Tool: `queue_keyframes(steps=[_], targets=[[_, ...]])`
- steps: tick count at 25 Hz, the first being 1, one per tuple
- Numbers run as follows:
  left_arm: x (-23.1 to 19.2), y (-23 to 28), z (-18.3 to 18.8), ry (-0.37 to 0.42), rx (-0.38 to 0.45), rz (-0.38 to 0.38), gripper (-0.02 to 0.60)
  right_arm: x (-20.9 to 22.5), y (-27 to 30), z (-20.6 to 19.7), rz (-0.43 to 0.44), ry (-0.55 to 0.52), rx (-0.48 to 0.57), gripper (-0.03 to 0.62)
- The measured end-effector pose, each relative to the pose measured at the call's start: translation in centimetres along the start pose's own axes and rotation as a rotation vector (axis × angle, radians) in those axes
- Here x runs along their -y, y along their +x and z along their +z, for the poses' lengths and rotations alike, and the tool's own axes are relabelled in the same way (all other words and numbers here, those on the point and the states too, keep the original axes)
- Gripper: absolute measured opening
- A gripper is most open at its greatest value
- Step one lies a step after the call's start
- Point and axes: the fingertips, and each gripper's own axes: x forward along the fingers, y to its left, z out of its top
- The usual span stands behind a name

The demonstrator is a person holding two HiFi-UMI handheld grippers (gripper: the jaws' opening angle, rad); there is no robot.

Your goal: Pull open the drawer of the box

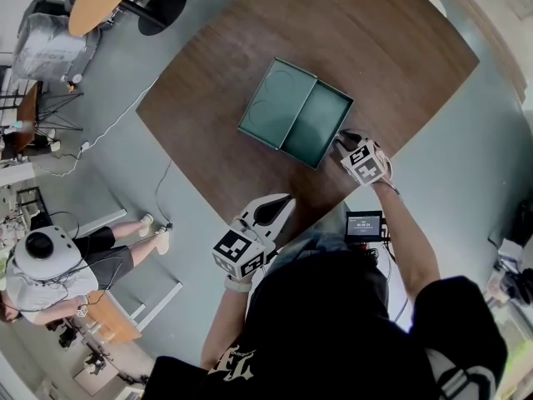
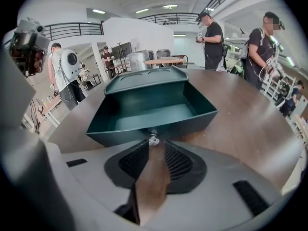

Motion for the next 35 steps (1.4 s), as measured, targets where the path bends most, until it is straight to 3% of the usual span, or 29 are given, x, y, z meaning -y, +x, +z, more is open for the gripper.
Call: queue_keyframes(steps=[7,12,20,28,35], targets=[[1.3,-0.5,-0.2,0.019,0.025,0.007,0.006,2.5,-4.2,0.7,-0.089,-0.021,0.073,0.072],[2.7,-1.6,0.3,0.036,0.058,0.014,0.006,3.1,-8.4,2.8,-0.124,-0.006,0.189,0.072],[4.9,-2.5,-0.2,0.052,0.106,0.016,0.006,2.7,-14.1,6.0,-0.188,-0.148,0.263,0.072],[8.5,-3.5,-0.7,0.071,0.164,0.003,0.006,-1.5,-20.6,7.5,-0.208,-0.252,0.333,0.071],[12.7,-3.8,-1.6,0.091,0.204,-0.019,0.006,-5.6,-23.5,5.1,-0.215,-0.319,0.324,-0.011]])
